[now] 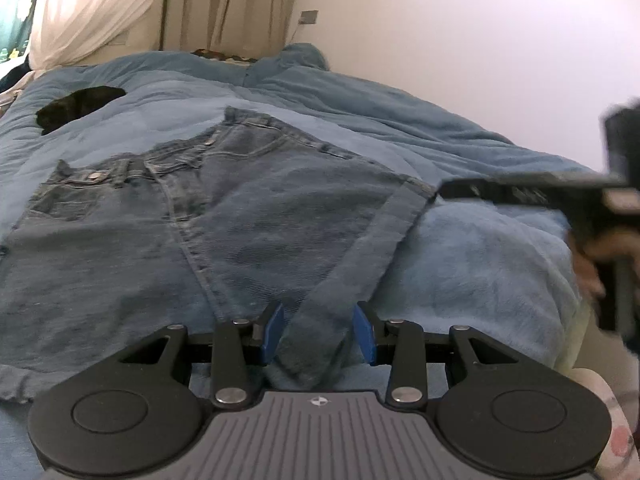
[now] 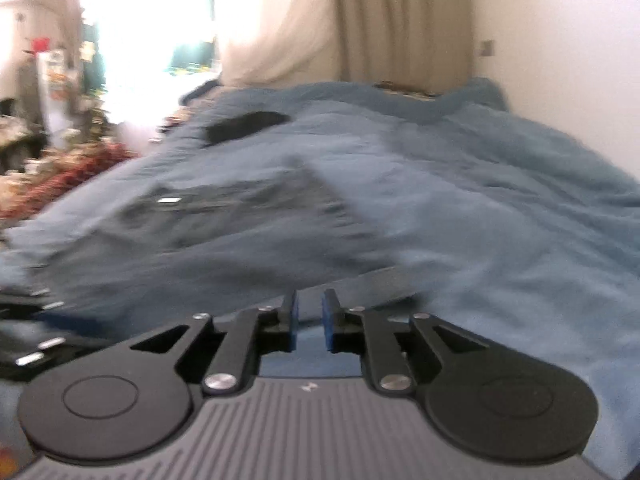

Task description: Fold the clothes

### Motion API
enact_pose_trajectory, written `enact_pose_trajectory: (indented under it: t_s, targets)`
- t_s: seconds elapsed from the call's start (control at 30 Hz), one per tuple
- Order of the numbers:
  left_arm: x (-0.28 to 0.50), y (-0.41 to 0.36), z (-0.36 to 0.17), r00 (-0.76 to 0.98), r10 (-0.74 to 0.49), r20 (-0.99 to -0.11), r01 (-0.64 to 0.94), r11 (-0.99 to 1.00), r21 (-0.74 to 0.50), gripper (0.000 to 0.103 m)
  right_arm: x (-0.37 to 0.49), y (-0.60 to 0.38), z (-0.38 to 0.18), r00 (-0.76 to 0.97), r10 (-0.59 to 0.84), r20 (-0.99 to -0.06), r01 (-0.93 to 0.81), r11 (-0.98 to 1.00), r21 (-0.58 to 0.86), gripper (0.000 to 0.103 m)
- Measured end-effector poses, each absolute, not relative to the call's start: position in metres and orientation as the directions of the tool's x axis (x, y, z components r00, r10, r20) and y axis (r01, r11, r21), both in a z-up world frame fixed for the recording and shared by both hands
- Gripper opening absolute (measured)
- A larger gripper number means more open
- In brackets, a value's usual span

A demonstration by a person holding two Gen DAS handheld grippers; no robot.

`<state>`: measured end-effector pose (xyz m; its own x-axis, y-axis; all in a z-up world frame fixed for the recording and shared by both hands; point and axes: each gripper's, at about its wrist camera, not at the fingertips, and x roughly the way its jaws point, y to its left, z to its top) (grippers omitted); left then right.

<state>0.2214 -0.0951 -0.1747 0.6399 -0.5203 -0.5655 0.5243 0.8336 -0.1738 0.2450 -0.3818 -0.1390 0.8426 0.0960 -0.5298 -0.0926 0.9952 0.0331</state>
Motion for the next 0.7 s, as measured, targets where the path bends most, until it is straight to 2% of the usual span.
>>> enact_pose_trajectory:
  t_s: [0.1,0.23,0.4,0.5,0.67,0.7]
  targets:
    - [0.224,-0.105,-0.182,0.630,-0.514,-0.582,0.527,0.834,-0.165,0.038,0.275,-0.414,-0.150,0.834,0.044,-0.550,-0.036,0.999,0.025,0.027]
    - [0.226,-0.111,-0.191,0.614,-0.511,-0.602,0.525,0.833,-0.172,0.038,0.300,-0.441,-0.164,0.806,0.117,-0.580,-0.030,0.987,0.158,0.029]
    - [0.226,-0.117,-0.194,0.611,-0.501,-0.612,0.536,0.832,-0.145,0.040,0.325,-0.457,-0.190,0.746,0.210,-0.632,-0.014,0.954,0.300,0.037]
    - [0.229,-0.118,-0.196,0.605,-0.501,-0.619,0.540,0.829,-0.143,0.040,0.330,-0.471,-0.205,0.730,0.272,-0.627,-0.012,0.922,0.386,0.040]
    - [0.228,-0.121,-0.199,0.607,-0.493,-0.624,0.548,0.828,-0.121,0.042,0.332,-0.477,-0.212,0.724,0.305,-0.619,-0.004,0.899,0.439,0.040]
    - [0.229,-0.121,-0.200,0.607,-0.492,-0.624,0.547,0.828,-0.121,0.042,0.331,-0.471,-0.209,0.726,0.288,-0.624,-0.019,0.916,0.401,0.029]
